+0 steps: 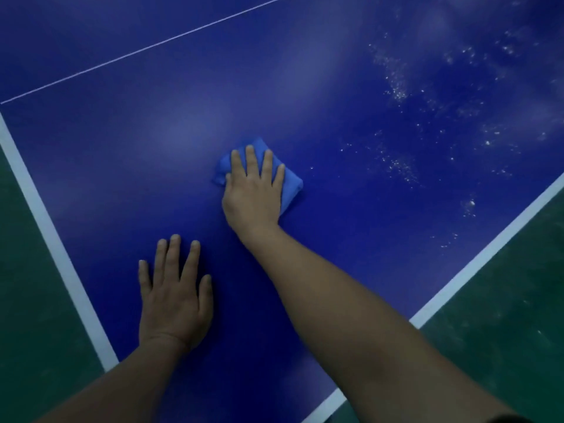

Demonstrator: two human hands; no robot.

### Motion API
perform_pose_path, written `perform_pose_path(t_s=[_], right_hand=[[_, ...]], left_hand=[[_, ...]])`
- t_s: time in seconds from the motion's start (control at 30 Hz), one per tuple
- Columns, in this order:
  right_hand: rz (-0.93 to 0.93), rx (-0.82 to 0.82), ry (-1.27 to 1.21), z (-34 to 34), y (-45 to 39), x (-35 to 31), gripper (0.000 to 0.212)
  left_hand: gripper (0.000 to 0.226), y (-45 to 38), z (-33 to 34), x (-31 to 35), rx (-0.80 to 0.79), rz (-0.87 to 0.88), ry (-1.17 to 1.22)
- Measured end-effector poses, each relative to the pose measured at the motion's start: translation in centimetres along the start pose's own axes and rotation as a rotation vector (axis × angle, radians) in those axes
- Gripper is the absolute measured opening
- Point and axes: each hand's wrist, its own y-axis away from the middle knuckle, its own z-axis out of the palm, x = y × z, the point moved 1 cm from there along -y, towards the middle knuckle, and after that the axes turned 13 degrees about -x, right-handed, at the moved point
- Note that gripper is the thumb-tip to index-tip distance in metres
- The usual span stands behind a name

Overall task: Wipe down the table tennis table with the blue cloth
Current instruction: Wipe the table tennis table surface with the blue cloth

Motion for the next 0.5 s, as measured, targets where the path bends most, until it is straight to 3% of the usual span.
perform_pose_path(t_s=[0.13,0.37,0.5], right_hand=[[0.139,0.012,-0.018,-2.5,-2.4,4.4,0.051],[0.718,0.119,-0.131,-8.2,8.1,26.0,0.054],[0.805,0.131,-0.109,-8.3,9.2,26.4,0.055]], left_hand=[[0.068,-0.1,-0.2,-0.1,-0.022,0.002,0.007],[0.069,0.0,-0.4,0.1,-0.072,-0.029,0.002],[0.070,-0.1,-0.7,0.2,-0.086,-0.029,-0.002]])
